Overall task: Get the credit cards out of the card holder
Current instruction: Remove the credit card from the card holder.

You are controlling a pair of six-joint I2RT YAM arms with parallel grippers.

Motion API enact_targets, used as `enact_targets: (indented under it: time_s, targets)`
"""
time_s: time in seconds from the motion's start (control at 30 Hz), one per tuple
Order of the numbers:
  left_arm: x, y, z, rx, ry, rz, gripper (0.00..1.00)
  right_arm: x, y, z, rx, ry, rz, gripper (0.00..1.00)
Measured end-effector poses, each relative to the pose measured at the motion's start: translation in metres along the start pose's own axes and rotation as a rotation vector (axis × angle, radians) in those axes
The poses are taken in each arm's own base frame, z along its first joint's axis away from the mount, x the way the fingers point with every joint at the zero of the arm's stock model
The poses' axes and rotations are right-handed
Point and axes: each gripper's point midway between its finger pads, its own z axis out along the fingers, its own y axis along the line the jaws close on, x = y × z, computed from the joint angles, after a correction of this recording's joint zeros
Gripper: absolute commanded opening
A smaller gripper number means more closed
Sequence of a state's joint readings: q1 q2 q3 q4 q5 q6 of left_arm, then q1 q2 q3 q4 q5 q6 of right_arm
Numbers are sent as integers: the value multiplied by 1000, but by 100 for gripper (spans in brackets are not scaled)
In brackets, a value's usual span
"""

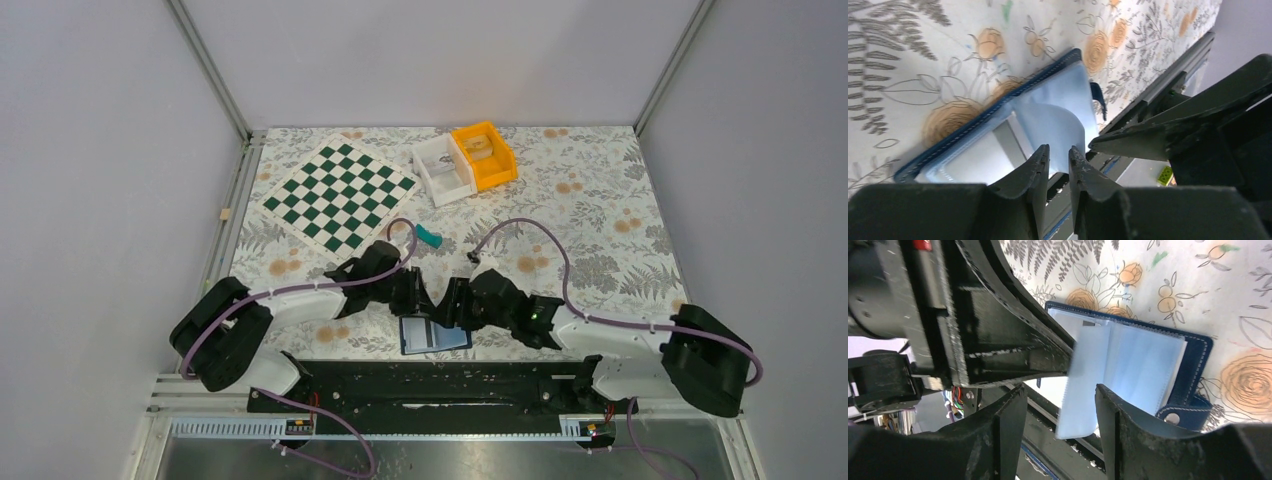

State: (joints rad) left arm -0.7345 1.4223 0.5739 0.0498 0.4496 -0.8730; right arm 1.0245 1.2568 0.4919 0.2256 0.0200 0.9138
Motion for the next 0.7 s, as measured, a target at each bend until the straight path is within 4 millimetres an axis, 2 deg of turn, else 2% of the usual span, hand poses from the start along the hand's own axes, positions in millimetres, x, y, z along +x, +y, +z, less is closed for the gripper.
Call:
enact_targets:
  time_s: [0.07, 0.17, 0.37, 0.53, 0.7]
  targets:
    - [2, -6, 1, 20, 7, 6, 22, -7, 3, -9, 7, -18, -9, 59]
    - [7, -12, 4, 40, 19, 16, 22, -13, 5, -23, 7, -39, -23, 50]
    - [10, -9, 15, 25, 44, 9, 22, -17, 16, -38, -41, -52, -37, 34]
    - [4, -9, 22, 11, 44, 5, 22, -10, 24, -37, -91, -11, -42, 30]
    - [-7, -10, 14, -6, 1, 7, 22, 2, 16, -25, -69, 42, -40, 30]
